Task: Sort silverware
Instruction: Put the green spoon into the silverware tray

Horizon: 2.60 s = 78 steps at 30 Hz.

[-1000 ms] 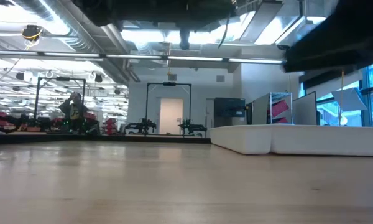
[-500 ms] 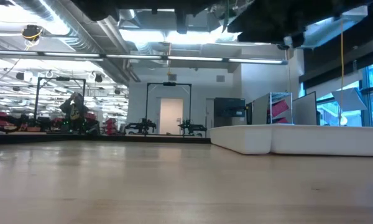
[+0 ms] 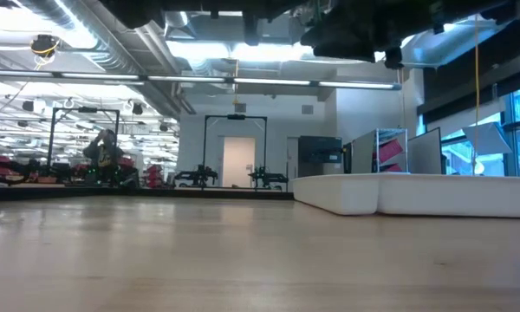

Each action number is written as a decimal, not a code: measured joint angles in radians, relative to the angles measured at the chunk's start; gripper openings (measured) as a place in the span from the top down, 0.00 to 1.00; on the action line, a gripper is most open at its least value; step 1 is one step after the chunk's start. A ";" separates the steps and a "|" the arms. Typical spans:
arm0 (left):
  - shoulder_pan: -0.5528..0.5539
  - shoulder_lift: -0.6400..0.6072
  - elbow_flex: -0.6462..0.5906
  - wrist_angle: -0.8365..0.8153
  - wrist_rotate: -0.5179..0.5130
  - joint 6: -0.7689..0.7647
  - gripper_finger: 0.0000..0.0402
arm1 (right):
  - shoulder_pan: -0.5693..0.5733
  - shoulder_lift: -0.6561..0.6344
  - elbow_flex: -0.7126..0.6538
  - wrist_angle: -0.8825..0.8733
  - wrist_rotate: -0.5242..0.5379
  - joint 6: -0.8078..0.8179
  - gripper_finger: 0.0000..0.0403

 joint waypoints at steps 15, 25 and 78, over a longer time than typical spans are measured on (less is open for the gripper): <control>0.007 -0.003 0.000 -0.080 -0.066 0.000 0.99 | 0.003 0.000 -0.001 -0.042 0.094 0.079 0.97; 0.056 -0.121 -0.001 -0.490 -0.067 0.115 0.59 | -0.066 -0.141 -0.001 -0.528 -0.052 0.520 0.99; 0.056 -0.636 -0.893 -0.067 -0.193 -0.056 0.41 | -1.060 -0.094 0.000 -0.946 -1.587 1.150 0.96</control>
